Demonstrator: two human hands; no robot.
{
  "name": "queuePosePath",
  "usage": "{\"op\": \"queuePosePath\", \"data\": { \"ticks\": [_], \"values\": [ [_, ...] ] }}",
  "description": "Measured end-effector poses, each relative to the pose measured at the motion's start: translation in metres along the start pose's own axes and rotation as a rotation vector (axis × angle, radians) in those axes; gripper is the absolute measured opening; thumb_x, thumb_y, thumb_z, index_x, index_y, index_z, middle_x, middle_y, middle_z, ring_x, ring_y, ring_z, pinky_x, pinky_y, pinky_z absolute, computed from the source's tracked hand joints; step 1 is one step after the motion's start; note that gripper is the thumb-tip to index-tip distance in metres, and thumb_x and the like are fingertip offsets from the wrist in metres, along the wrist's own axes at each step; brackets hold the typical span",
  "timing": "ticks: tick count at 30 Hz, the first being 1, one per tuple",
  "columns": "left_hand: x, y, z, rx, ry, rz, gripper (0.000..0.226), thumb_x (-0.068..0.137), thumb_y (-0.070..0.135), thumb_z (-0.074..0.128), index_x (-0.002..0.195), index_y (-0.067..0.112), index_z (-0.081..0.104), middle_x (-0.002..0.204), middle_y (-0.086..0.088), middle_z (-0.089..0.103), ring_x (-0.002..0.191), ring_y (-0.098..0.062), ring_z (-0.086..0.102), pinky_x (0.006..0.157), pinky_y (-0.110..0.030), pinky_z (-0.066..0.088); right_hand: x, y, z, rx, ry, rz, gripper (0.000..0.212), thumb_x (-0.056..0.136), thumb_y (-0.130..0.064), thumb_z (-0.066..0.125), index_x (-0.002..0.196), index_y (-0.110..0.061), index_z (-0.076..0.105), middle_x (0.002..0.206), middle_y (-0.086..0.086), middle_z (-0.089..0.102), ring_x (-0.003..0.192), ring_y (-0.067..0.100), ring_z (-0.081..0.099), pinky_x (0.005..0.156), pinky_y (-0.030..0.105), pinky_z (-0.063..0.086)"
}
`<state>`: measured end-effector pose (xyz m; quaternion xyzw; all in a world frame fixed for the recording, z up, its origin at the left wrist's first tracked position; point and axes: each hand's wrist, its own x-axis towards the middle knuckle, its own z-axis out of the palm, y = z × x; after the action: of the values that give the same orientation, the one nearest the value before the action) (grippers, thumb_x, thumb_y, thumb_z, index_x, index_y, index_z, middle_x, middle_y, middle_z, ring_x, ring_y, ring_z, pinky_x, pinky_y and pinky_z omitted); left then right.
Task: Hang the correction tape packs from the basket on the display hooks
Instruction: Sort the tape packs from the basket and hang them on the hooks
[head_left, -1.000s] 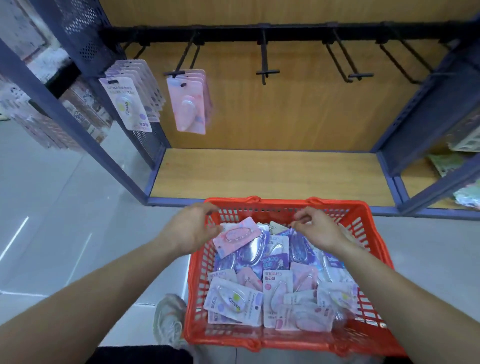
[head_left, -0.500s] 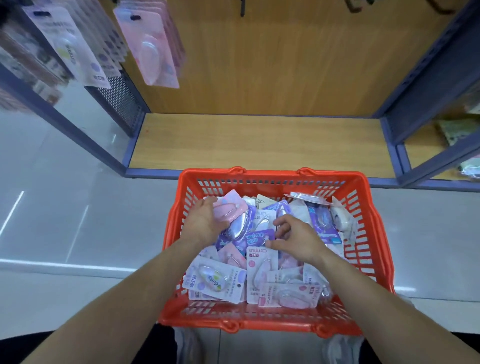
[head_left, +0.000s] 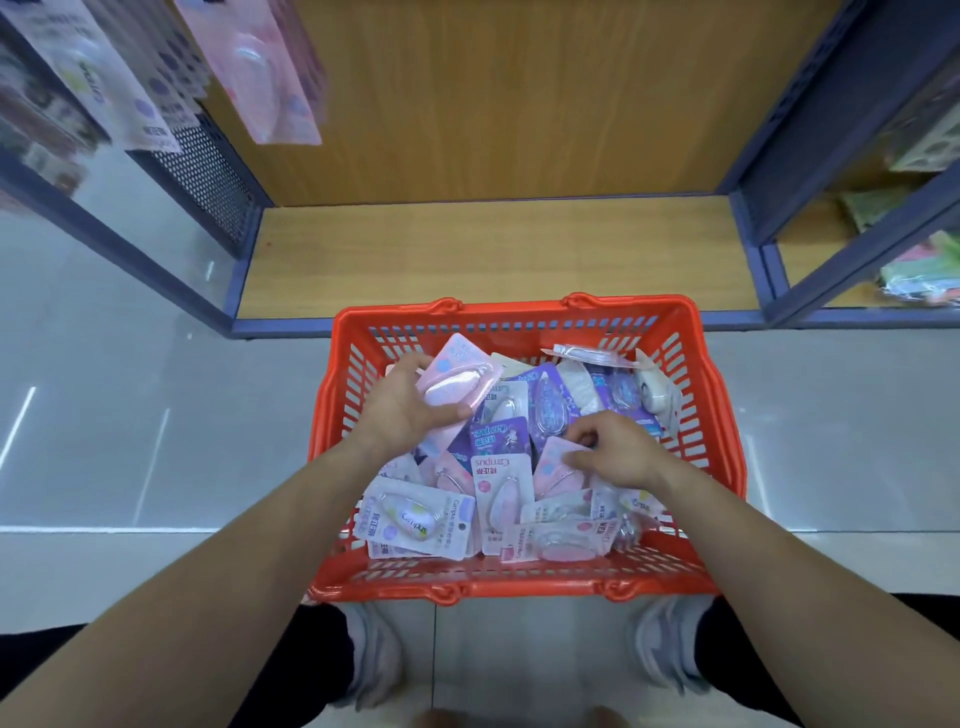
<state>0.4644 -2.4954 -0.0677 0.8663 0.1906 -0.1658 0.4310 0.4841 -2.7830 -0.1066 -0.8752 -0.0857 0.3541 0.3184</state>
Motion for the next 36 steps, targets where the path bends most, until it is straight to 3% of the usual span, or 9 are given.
{"op": "queuePosePath", "data": {
  "ticks": [6,10,18,23,26,29,31,33,36],
  "values": [
    [-0.015,0.009,0.005,-0.150,-0.075,0.041,0.043,0.080,0.019,0.087,0.112,0.032,0.062,0.102,-0.006,0.073,0.091,-0.027,0.070,0.070,-0.035,0.054,-0.008,-0.031,-0.039,0.324,0.155,-0.152,0.011,0.097,-0.004,0.061,0.093,0.000,0.071,0.085,0.000,0.063,0.074,0.006,0.056,0.070,0.026,0.045],
    [-0.019,0.016,0.016,-0.197,-0.131,0.035,0.037,0.084,0.011,0.080,0.105,0.038,0.066,0.103,-0.011,0.077,0.096,-0.035,0.073,0.089,-0.050,0.058,-0.006,-0.049,-0.046,0.431,0.184,-0.184,0.008,0.094,-0.003,0.068,0.088,-0.005,0.073,0.079,-0.006,0.066,0.070,0.003,0.057,0.069,0.023,0.045],
    [-0.016,0.027,0.032,-0.193,-0.149,0.068,0.053,0.053,0.065,0.084,0.100,0.043,0.068,0.105,0.007,0.073,0.104,-0.019,0.069,0.093,-0.044,0.056,0.013,-0.067,-0.019,0.499,0.316,-0.153,0.022,0.076,-0.012,0.088,0.079,-0.021,0.069,0.081,0.000,0.070,0.072,0.007,0.061,0.072,0.031,0.050],
    [-0.007,0.024,0.035,-0.208,-0.073,0.034,0.037,0.073,0.032,0.091,0.097,0.036,0.062,0.100,0.002,0.071,0.098,-0.025,0.070,0.087,-0.044,0.055,0.014,-0.068,-0.004,0.582,0.441,-0.052,0.040,0.075,-0.030,0.090,0.100,-0.024,0.059,0.094,-0.001,0.065,0.087,0.012,0.063,0.080,0.032,0.051],
    [-0.003,0.021,0.032,-0.281,-0.009,-0.018,0.048,0.069,0.038,0.091,0.107,0.025,0.063,0.104,-0.001,0.074,0.099,-0.025,0.072,0.091,-0.048,0.057,0.013,-0.061,0.001,0.670,0.311,0.042,0.051,0.076,-0.033,0.089,0.113,-0.024,0.055,0.103,0.004,0.070,0.090,0.019,0.068,0.086,0.049,0.057],
    [-0.002,0.020,0.029,-0.372,-0.004,-0.060,0.066,0.054,0.053,0.087,0.108,0.026,0.063,0.104,0.000,0.077,0.098,-0.023,0.074,0.093,-0.052,0.057,0.010,-0.062,0.008,0.683,0.123,0.040,0.045,0.081,-0.025,0.086,0.114,-0.021,0.057,0.099,0.015,0.069,0.088,0.026,0.069,0.084,0.054,0.057],
    [-0.001,0.021,0.029,-0.391,-0.014,-0.062,0.065,0.057,0.048,0.088,0.112,0.023,0.063,0.106,-0.001,0.076,0.100,-0.023,0.073,0.094,-0.052,0.057,0.009,-0.065,0.009,0.655,0.130,-0.025,0.034,0.088,-0.022,0.080,0.114,-0.028,0.060,0.087,0.008,0.065,0.084,0.020,0.067,0.081,0.042,0.055],
    [-0.001,0.021,0.026,-0.400,-0.010,-0.060,0.059,0.064,0.039,0.090,0.114,0.020,0.064,0.106,-0.002,0.076,0.099,-0.024,0.073,0.094,-0.051,0.057,0.008,-0.069,0.003,0.612,0.146,-0.062,0.036,0.094,-0.018,0.072,0.126,-0.032,0.061,0.090,-0.003,0.062,0.081,0.004,0.061,0.075,0.016,0.048],
    [0.000,0.018,0.017,-0.436,-0.005,-0.069,0.057,0.064,0.041,0.088,0.112,0.018,0.065,0.104,-0.007,0.077,0.092,-0.024,0.075,0.089,-0.046,0.060,0.009,-0.068,-0.009,0.505,0.109,-0.104,0.048,0.098,-0.015,0.066,0.142,-0.031,0.057,0.128,-0.011,0.062,0.110,0.000,0.058,0.094,0.018,0.045]
  ]
}}
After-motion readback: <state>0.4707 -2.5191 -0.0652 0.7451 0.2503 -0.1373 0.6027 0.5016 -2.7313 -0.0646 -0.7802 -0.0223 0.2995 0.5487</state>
